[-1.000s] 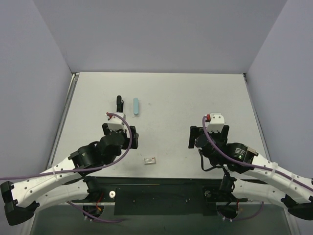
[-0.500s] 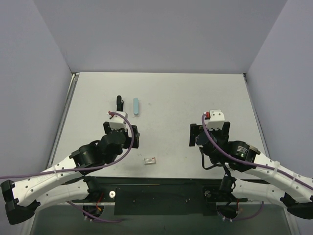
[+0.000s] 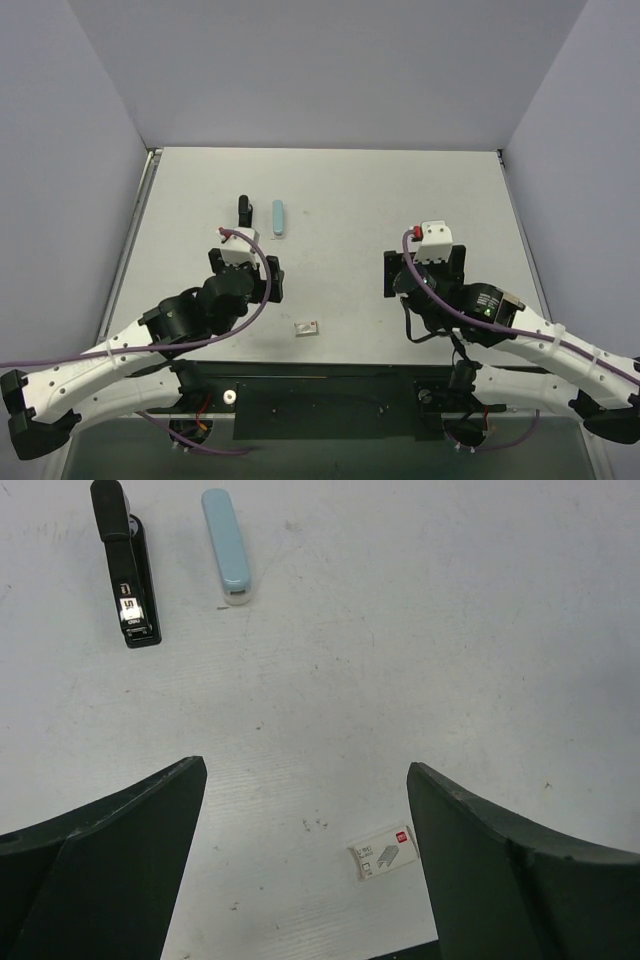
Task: Unload the staples from the stapler
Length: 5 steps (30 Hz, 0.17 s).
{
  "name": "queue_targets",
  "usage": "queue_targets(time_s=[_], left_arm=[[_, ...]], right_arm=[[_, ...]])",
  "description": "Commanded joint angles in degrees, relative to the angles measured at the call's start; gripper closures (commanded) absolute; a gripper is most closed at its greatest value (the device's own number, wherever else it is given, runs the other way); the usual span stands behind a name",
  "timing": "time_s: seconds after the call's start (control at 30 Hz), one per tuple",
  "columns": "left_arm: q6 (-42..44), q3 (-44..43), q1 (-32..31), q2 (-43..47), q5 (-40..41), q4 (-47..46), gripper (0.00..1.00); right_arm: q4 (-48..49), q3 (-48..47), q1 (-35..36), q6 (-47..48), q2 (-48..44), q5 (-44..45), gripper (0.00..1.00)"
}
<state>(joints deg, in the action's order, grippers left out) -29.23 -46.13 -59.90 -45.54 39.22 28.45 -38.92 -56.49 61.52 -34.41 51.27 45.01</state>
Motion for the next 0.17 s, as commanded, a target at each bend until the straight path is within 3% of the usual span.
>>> queue_targets(time_s=[0.0,0.13], left_arm=[[0.8,-2.0,-0.1,0.7,1.1,-2.2,0.07],[0.8,-2.6,-0.1,0.9,1.1,-2.1,0.07]], right_arm=[[-0.7,-1.2,-1.2,3.1,0.2,1.3,0.0],[-1.8,-1.9,-5.4,2.5,2.9,0.3,0.0]])
